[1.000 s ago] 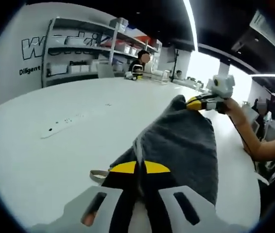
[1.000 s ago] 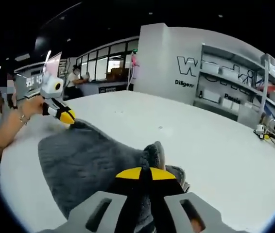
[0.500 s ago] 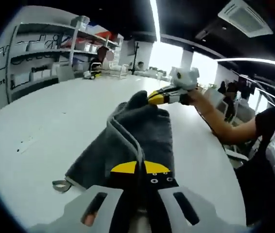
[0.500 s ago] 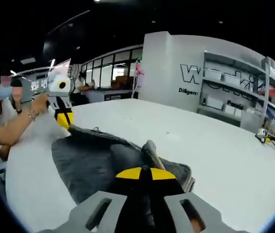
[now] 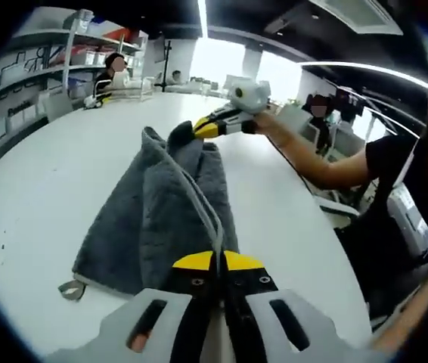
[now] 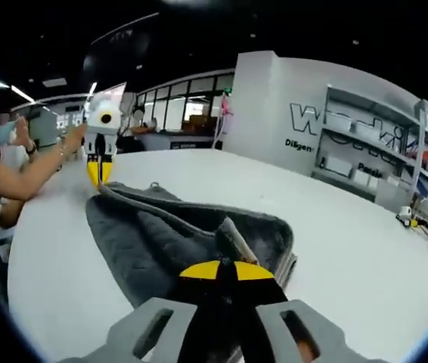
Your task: Open the folded towel by lifting each exposed corner and separating the folded layers until the towel lies flat within the target outline without major curled edges
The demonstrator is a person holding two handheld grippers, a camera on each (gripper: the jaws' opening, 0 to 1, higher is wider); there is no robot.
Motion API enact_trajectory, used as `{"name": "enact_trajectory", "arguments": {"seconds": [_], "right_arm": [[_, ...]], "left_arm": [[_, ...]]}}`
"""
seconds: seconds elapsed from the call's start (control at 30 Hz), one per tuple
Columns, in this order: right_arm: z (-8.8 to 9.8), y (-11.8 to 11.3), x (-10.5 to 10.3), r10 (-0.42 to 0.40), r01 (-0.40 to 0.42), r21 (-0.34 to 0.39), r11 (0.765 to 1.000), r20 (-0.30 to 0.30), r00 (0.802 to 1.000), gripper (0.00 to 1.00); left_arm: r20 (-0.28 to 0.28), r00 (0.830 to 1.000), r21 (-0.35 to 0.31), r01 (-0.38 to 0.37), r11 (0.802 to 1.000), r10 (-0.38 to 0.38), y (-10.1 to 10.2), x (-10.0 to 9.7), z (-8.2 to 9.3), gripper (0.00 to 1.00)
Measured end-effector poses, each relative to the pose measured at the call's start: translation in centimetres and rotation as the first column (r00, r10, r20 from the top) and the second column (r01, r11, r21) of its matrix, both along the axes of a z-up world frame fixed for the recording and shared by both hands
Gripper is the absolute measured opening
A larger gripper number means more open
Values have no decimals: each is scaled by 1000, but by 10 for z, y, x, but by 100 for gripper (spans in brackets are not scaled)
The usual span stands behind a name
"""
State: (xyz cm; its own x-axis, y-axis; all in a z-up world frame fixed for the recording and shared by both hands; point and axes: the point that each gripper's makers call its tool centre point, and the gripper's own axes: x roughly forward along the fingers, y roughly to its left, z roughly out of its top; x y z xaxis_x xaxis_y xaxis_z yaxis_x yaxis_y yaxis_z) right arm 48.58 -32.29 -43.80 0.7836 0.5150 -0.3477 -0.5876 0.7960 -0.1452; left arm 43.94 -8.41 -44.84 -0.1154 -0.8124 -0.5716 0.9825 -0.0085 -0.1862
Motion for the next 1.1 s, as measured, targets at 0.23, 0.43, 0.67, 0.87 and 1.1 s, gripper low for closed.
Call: {"name": "enact_trajectory", "arguments": {"seconds": [0.23, 0.43, 0.67, 0.87, 1.1], "right_arm": [[-4, -8, 14, -41, 43, -93, 995, 28, 999, 5], [-11, -16, 33, -69, 69, -144, 987, 3, 998, 19], [-5, -35, 58, -105, 103, -157, 982, 0, 994, 28], [-10, -33, 70, -51, 39, -144, 989, -78, 996, 28], [-23, -26, 80, -5, -11, -89, 996, -168, 986, 28]], "left_arm": [[-14, 1000, 22, 12, 1000, -12, 2, -2, -6, 3], [-27, 1000, 16, -1, 1000, 1, 2, 2, -8, 3], [-37, 999, 30, 6, 1000, -5, 2, 1, -13, 3], [-46, 999, 36, 11, 999, -9, 2, -1, -15, 3], [-47, 999, 39, 15, 999, -14, 3, -2, -16, 3]]}}
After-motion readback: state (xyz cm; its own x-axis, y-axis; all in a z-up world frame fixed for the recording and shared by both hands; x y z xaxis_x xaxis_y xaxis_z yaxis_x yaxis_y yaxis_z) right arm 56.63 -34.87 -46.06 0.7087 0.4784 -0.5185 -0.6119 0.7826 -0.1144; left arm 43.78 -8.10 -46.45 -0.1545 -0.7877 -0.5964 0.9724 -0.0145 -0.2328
